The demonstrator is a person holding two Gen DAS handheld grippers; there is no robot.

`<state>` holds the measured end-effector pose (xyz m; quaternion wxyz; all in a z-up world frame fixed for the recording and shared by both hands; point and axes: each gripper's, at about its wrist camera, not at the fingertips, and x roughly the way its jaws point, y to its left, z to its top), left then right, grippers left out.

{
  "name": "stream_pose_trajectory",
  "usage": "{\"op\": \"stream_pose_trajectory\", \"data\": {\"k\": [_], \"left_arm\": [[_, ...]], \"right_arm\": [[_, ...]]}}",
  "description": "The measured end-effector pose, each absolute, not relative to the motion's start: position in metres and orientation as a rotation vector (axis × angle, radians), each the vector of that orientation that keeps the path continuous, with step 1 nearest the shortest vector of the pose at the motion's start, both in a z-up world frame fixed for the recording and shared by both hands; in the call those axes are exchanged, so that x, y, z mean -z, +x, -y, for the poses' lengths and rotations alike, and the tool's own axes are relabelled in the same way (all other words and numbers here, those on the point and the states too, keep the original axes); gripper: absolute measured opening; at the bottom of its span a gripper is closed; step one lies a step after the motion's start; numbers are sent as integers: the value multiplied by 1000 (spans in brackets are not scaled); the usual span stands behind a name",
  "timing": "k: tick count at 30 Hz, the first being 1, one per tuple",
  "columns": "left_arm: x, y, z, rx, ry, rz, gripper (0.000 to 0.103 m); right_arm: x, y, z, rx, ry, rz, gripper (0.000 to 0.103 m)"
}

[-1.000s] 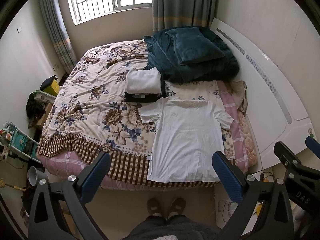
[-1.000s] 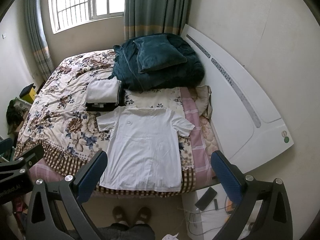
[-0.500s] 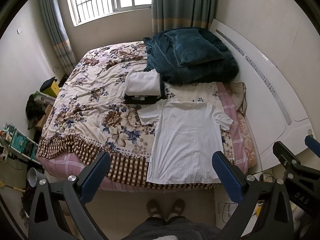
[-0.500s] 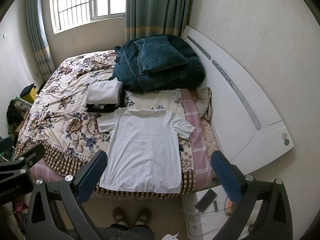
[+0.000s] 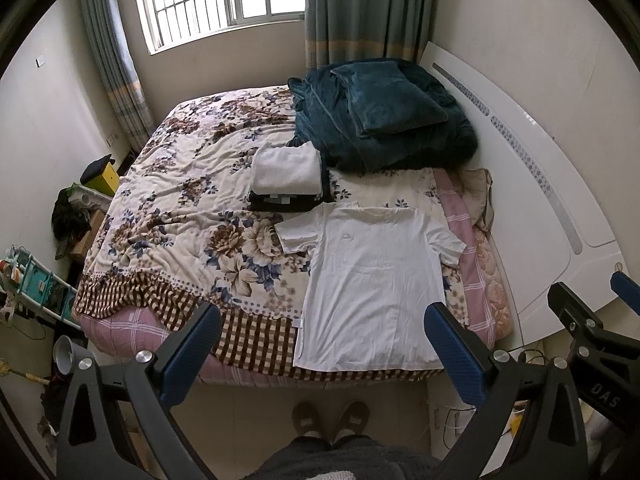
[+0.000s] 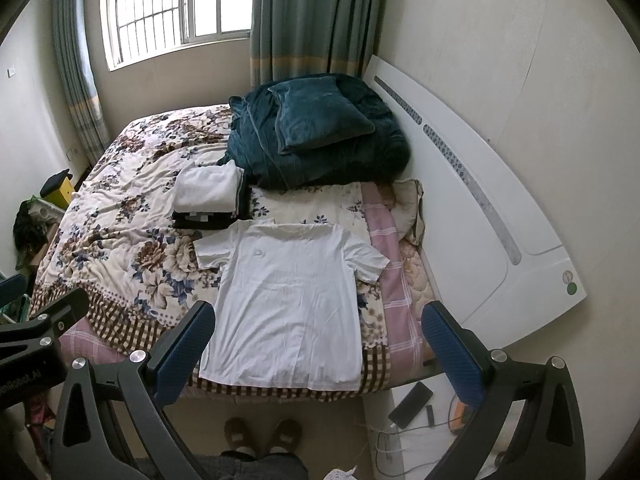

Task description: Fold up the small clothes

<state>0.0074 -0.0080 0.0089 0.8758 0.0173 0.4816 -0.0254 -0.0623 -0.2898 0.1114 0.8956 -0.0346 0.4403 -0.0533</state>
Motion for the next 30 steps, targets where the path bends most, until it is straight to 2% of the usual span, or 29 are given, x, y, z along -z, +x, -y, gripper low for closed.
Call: {"op": "stream_pose_trajectory", "data": {"k": [30], "left_arm": [[-17,14,16,45,41,-979,103]], "right_arm": [[-131,-43,285,119,-65,-909,103]]}}
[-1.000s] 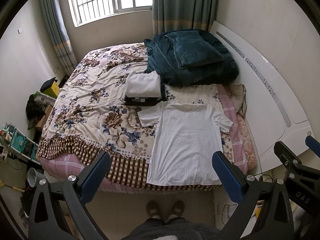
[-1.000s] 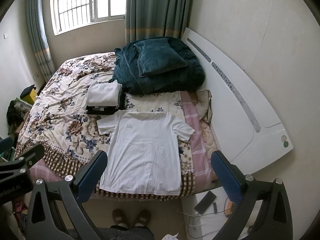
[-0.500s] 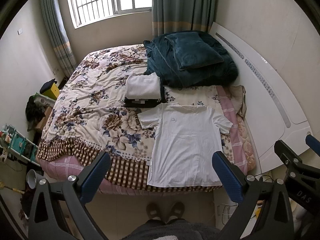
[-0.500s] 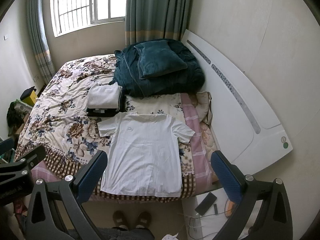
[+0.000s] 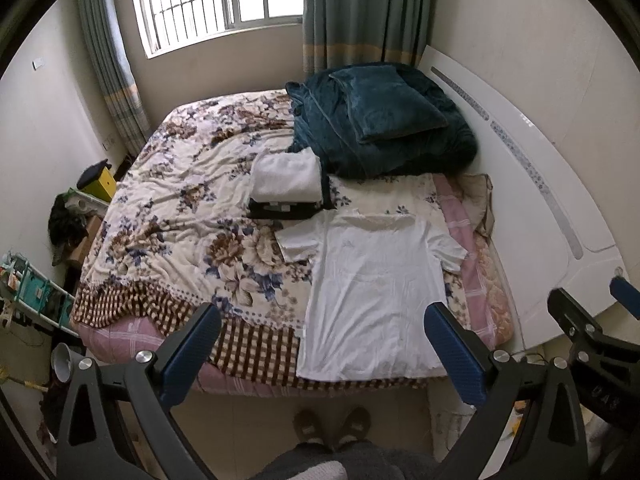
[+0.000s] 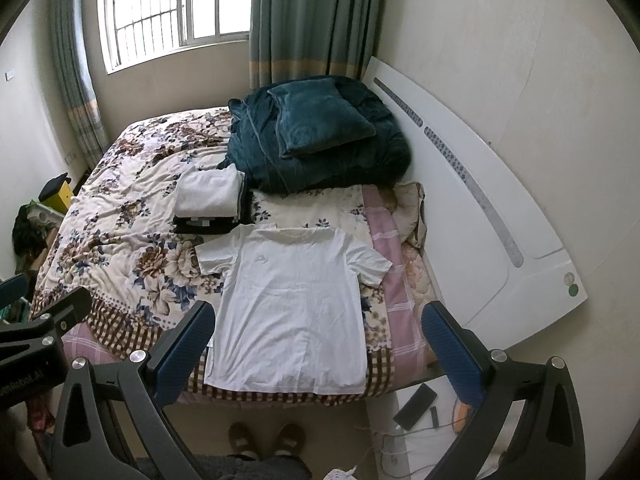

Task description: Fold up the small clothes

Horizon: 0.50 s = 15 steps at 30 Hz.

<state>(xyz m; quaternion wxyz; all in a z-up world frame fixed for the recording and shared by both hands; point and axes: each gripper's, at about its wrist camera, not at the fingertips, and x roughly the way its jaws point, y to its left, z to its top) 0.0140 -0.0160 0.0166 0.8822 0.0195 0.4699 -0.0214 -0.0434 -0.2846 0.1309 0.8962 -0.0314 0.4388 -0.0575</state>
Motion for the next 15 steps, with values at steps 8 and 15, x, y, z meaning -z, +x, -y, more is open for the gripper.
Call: {"op": "stream_pose_trajectory", "data": {"k": [8,15], "left_arm": [[27,82,42,3,118,-981,103],[111,157,47,29,153,-1048,103]], "right_arm": [[-86,5,288,204,-6,-971,103],[8,73,326,350,48,-1009,103]]}}
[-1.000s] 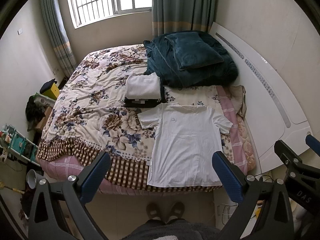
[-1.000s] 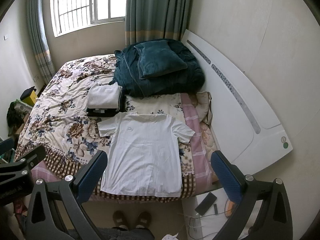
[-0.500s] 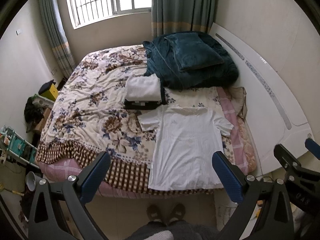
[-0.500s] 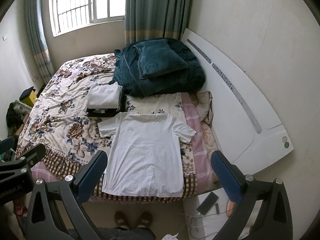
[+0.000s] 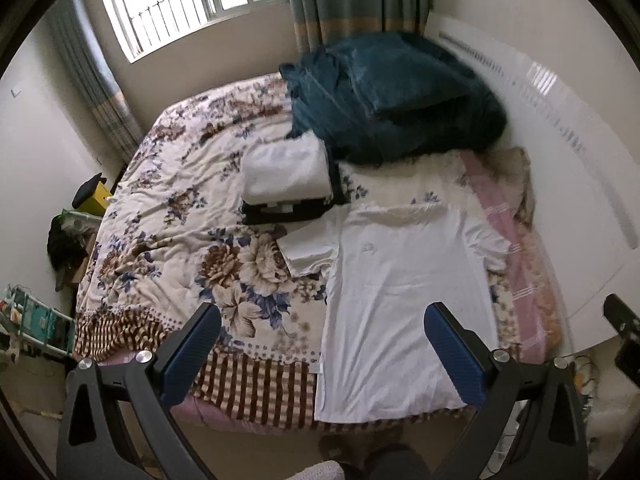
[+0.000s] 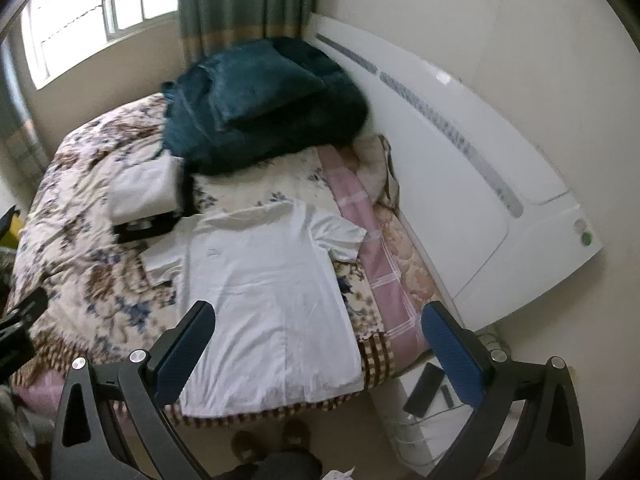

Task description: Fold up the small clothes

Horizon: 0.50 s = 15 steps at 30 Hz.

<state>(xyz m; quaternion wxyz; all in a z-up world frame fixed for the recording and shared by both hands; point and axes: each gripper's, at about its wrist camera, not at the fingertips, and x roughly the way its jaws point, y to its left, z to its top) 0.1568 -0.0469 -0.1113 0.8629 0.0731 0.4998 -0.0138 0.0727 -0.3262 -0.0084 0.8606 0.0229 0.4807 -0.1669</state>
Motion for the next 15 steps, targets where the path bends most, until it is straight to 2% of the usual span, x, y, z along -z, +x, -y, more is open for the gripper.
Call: {"op": "stream_pose_trajectory", "data": {"k": [15], "left_arm": [[322,307,138,-12,119,-1217,103]], "right_arm": [[283,262,481,396,172,-1219,103]]}}
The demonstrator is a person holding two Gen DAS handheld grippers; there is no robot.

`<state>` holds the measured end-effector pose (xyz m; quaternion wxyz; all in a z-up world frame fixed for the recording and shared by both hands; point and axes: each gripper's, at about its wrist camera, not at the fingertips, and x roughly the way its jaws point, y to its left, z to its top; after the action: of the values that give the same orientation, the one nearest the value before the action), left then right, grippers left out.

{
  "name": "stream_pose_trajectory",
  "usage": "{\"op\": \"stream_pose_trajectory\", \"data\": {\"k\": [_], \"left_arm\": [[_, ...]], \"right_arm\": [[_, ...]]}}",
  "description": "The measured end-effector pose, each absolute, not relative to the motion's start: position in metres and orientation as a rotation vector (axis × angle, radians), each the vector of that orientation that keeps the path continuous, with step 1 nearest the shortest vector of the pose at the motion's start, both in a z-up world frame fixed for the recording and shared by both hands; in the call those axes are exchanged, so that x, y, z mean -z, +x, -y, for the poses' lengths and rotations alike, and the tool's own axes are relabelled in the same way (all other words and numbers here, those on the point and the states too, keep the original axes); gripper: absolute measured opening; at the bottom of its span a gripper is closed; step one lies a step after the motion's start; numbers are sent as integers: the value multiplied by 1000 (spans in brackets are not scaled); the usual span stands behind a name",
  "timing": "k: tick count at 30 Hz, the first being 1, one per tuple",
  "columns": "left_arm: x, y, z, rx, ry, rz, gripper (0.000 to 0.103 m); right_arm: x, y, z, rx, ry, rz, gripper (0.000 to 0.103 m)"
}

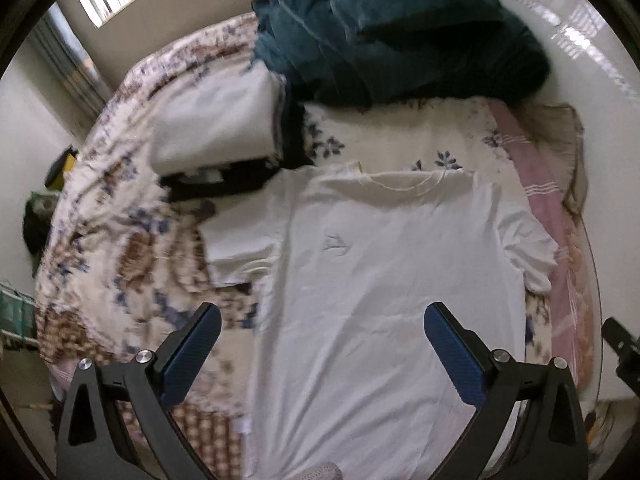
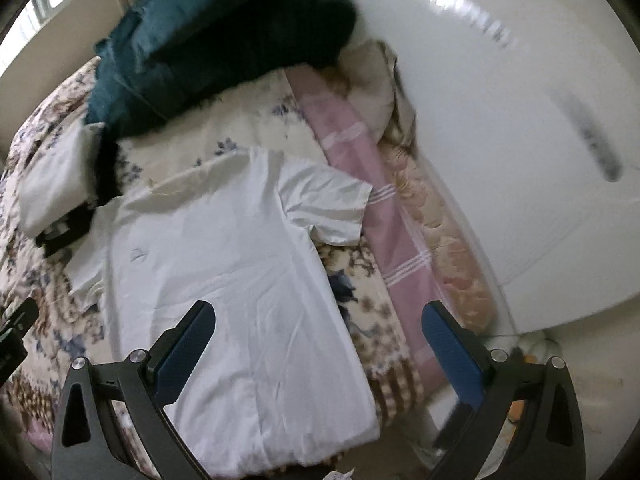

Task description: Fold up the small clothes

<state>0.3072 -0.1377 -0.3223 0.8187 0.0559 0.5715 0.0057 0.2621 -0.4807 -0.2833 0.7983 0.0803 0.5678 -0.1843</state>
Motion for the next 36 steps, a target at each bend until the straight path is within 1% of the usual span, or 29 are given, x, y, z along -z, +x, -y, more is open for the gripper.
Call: {"op": "stream_pose_trajectory", "data": {"k": [3,7,10,13,14,15,16,17,18,19,20,21,22,23,24,26,30,32,34,36], "left_arm": [[358,324,147,-16,111,-1245,103],[411,342,161,-11,103,-1290,103],[442,351,167,2,96,-1326,103],[466,357,172,16,87,-1345,103],[473,358,173,17,85,-1351,103],[480,360,174,20,78,-1356,103],[486,360,173,18,70,-1364,103],[490,361,171,16,61,-1369,103],[494,362,169,16,45,-1372,103],[499,363,166,14,29,-1377,103],[502,363,164,10,22,-1381,103],[505,363,160,7,8,-1389,103],[507,363,157,3,-2,-1393,103],[508,362,152,-5,-13,-1397,103],[509,362,147,-12,-20,-1398,103],[508,361,136,-26,-39,-1401,103],[501,357,108,-75,-72,-1387,103],[498,354,93,-106,-74,-1372,103],[496,351,77,-139,-82,-1363,103],[498,348,62,-168,-93,-1363,103]], "right_arm": [[344,291,513,415,235,-1254,103],[411,312,556,474,370,-1266,103],[464,316,595,525,561,-1270,103],[518,312,630,548,832,-1251,103],[536,311,637,550,918,-1249,101],[558,310,646,562,1024,-1242,94],[569,308,648,559,1093,-1228,90],[586,307,652,556,1181,-1203,85],[595,307,653,562,1224,-1184,79],[601,307,653,561,1269,-1141,76],[604,307,652,553,1303,-1086,69],[605,309,650,556,1306,-1044,49],[604,311,648,564,1299,-1010,35],[603,315,644,580,1282,-988,12],[597,320,640,610,1235,-977,10],[579,330,628,639,1110,-948,8],[519,382,564,567,617,-955,8],[501,402,522,474,379,-952,8],[496,417,460,355,122,-969,7],[508,422,404,251,-67,-983,7]]}}
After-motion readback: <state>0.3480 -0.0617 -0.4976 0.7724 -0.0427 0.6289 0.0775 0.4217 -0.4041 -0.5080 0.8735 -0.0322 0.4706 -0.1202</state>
